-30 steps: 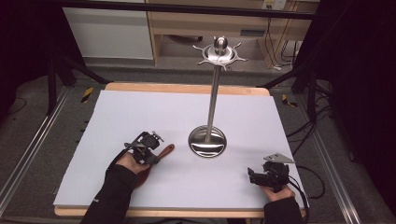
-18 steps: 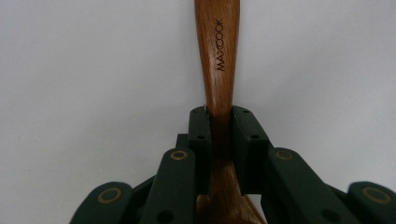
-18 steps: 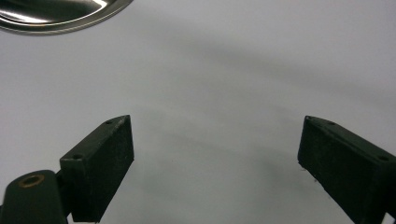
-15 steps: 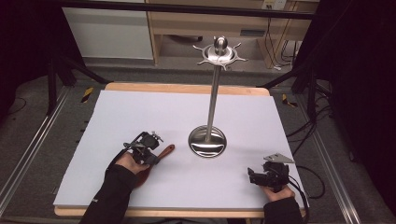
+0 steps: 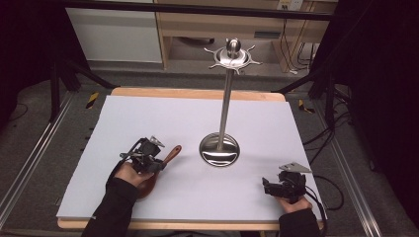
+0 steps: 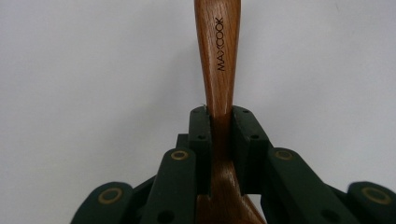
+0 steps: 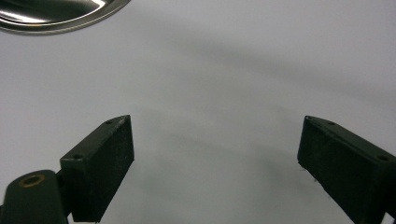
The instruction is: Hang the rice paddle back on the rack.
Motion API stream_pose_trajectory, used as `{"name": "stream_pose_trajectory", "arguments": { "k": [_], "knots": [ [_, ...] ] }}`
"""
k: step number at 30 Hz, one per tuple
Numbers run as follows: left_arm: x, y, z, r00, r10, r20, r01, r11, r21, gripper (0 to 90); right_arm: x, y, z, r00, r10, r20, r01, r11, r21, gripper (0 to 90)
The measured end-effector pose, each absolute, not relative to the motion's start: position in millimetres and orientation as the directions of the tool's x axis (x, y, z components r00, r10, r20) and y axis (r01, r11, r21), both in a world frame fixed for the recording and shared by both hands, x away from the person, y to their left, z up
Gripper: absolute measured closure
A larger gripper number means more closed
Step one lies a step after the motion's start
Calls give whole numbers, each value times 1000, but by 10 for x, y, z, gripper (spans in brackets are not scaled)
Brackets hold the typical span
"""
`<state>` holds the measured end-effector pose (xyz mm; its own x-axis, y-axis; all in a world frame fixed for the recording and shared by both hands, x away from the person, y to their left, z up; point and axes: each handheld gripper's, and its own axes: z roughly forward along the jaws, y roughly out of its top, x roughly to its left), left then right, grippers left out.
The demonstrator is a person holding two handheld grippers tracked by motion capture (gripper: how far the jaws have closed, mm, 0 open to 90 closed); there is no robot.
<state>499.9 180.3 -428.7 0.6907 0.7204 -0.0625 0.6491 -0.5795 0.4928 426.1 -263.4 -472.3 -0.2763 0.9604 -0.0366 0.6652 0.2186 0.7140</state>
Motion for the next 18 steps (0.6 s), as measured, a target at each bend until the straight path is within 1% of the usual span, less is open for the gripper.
{"name": "stream_pose_trajectory", "arguments": {
  "k": [9, 11, 14, 18],
  "knots": [
    [4896, 1947, -4281, 687, 725, -54, 627, -553, 549, 783, 4259, -2633, -4723, -274, 961, -35, 666, 215, 715, 111],
    [4884, 1955, -4276, 684, 726, -66, 631, -544, 553, 783, 4259, -2633, -4723, -274, 961, -35, 665, 216, 715, 111],
    [4824, 1978, -4192, 688, 725, -44, 609, -543, 579, 783, 4258, -2636, -4721, -274, 961, -36, 666, 217, 714, 111],
    [4769, 1989, -4065, 690, 722, -48, 596, -529, 604, 783, 4260, -2637, -4723, -274, 961, -37, 665, 218, 714, 111]
  ]
}}
